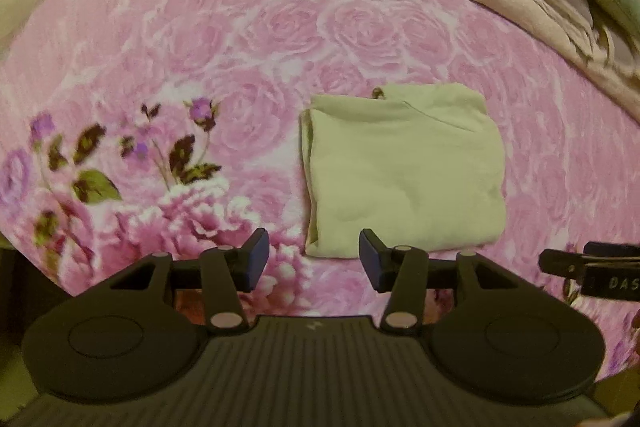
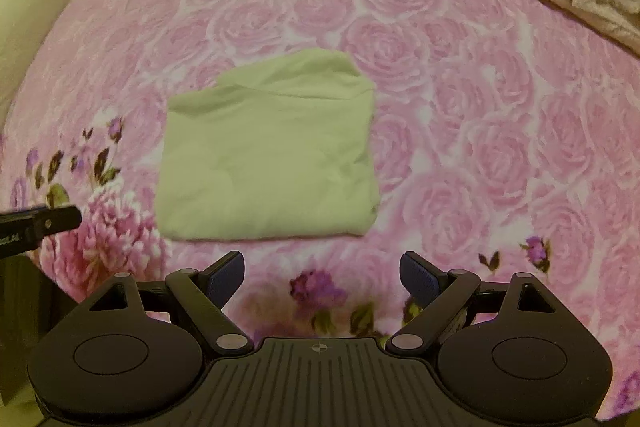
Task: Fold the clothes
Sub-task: 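Lower both grippers onto the folded shirt's sides and pinch it, then carry the folded shirt with both grippers toward the clothes stack, then lower the shirt onto the clothes stack and open both grippers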
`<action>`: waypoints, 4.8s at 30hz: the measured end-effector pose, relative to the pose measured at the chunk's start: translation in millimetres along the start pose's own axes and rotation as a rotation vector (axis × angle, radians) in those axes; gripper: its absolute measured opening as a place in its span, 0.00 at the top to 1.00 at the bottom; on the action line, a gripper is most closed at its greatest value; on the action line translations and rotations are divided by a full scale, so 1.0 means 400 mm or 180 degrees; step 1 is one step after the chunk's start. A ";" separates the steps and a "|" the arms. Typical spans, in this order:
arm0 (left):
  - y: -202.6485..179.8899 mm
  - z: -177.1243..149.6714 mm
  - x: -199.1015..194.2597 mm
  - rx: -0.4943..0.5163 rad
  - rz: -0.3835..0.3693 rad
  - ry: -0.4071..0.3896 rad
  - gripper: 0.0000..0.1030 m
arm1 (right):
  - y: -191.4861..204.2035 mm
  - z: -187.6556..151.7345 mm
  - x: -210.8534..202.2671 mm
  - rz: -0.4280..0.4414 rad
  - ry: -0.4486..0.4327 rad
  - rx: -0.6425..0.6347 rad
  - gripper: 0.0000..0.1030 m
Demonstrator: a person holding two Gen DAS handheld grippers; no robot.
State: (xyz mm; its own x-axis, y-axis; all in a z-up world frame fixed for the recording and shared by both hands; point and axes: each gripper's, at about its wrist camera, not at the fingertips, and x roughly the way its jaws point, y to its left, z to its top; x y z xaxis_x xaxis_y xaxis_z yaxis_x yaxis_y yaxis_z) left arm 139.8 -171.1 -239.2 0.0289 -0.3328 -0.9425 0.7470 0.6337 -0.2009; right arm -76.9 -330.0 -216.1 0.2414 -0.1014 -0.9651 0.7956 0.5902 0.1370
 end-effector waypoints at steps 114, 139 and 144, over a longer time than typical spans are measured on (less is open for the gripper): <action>-2.470 -0.032 0.270 0.2345 -0.2946 0.0182 0.72 | -2.177 -0.517 -0.653 -0.0336 -0.2813 0.4003 0.30; -2.568 -0.167 0.210 0.2871 -0.2552 -0.0528 0.95 | -2.143 -0.410 -0.648 -0.1315 -0.2679 0.3071 0.52; -2.411 -0.184 0.124 0.2777 -0.2568 -0.0482 0.95 | -2.011 -0.464 -0.744 -0.1280 -0.2822 0.2940 0.52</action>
State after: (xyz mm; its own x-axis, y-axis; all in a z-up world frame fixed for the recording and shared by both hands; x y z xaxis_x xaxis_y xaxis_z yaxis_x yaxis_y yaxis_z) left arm -627.9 -747.4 -111.7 -0.6209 -0.5325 -0.5753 0.7826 -0.4634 -0.4156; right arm -891.7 -625.9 -80.5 -0.0998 -0.8276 -0.5524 0.8921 -0.3203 0.3187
